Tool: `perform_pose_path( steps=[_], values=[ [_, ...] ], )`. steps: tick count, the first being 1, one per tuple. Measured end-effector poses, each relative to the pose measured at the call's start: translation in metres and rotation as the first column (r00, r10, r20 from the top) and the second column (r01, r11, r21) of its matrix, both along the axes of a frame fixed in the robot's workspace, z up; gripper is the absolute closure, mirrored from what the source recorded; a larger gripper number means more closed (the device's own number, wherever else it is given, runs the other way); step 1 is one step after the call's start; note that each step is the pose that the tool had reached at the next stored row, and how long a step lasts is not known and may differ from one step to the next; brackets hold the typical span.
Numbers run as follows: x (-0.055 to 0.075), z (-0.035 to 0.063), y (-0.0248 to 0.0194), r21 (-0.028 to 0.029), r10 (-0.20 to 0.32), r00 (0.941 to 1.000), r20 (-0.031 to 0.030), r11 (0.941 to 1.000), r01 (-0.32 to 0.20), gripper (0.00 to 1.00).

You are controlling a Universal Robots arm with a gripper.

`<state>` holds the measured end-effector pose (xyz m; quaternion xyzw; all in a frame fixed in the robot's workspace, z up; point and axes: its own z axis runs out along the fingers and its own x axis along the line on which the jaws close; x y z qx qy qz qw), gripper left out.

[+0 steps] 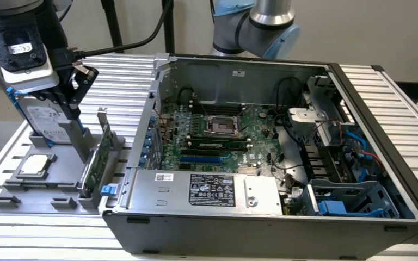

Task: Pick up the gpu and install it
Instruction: 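Pick up the gpu and move the gpu toward the slot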

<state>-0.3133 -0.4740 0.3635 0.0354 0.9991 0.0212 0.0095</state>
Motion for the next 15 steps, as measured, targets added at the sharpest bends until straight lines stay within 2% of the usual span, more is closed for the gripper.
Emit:
perform_pose_path(
  steps=[2, 3, 4, 5, 6, 9, 10, 15],
  values=[
    [0.0, 0.0, 0.0, 0.0, 0.0, 1.0, 0.0, 1.0, 0.0, 0.82],
    [0.0, 0.0, 0.0, 0.0, 0.0, 1.0, 0.0, 1.0, 0.0, 0.82],
    [0.0, 0.0, 0.0, 0.0, 0.0, 1.0, 0.0, 1.0, 0.0, 0.76],
    [0.0, 0.0, 0.0, 0.0, 0.0, 1.0, 0.0, 1.0, 0.0, 0.76],
    [0.0, 0.0, 0.0, 0.0, 0.0, 1.0, 0.0, 1.0, 0.0, 0.64],
    [0.0, 0.0, 0.0, 0.0, 0.0, 1.0, 0.0, 1.0, 0.0, 0.58],
    [0.0, 0.0, 0.0, 0.0, 0.0, 1.0, 0.0, 1.0, 0.0, 0.52],
    [-0.0004, -0.0041, -0.0001, -0.0024, 0.0, 1.0, 0.0002, 1.0, 0.0, 0.52]
  ],
)
